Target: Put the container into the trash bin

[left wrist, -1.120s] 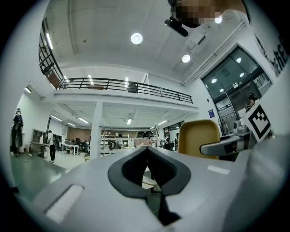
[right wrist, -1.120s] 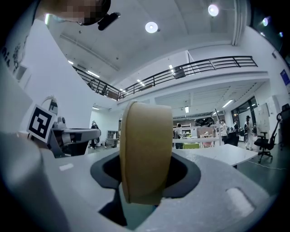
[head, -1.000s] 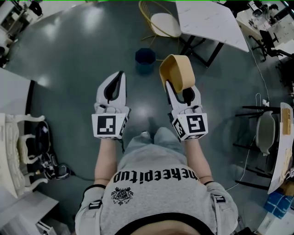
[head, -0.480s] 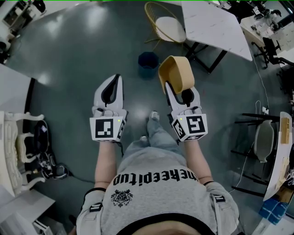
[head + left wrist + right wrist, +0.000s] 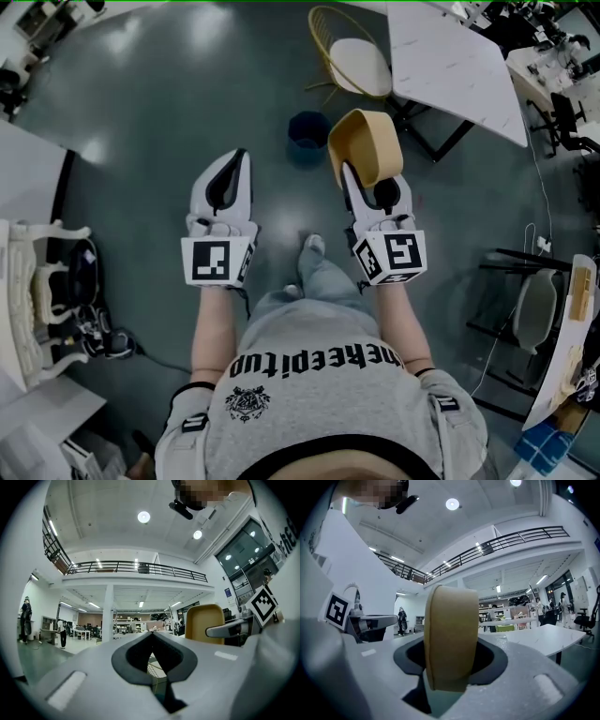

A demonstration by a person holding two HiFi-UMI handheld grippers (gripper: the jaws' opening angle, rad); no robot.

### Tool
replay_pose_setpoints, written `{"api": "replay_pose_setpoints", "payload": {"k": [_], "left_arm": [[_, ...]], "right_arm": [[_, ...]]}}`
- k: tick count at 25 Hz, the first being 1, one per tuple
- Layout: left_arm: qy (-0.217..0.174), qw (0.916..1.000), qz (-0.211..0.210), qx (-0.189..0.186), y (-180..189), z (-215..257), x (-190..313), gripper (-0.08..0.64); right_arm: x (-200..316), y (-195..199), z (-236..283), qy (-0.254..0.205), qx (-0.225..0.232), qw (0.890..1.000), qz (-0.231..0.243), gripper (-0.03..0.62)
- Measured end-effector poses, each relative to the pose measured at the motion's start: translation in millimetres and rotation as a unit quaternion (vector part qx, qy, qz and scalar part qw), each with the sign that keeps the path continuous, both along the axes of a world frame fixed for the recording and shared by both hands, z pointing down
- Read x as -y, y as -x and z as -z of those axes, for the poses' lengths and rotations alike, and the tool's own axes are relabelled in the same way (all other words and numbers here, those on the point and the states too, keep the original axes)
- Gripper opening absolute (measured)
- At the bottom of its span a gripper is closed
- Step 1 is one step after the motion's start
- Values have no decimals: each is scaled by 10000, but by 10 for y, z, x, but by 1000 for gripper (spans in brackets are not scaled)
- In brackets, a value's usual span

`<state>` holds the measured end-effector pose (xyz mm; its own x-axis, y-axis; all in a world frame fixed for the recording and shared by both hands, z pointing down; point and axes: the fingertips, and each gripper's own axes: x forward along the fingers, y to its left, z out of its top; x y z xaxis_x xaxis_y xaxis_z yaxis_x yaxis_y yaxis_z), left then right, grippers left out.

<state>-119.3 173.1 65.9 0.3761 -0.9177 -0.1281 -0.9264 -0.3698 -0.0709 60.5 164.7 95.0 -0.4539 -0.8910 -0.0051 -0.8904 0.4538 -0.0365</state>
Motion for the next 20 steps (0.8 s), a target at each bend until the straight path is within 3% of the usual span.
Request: {"api": "replay_pose_setpoints", "payload": {"k": [20], "left_arm": [[-105,9998,-46,138,-852,96,1251,20]], "right_arm": [[1237,-678,-110,122,149,9996,221,202]]}}
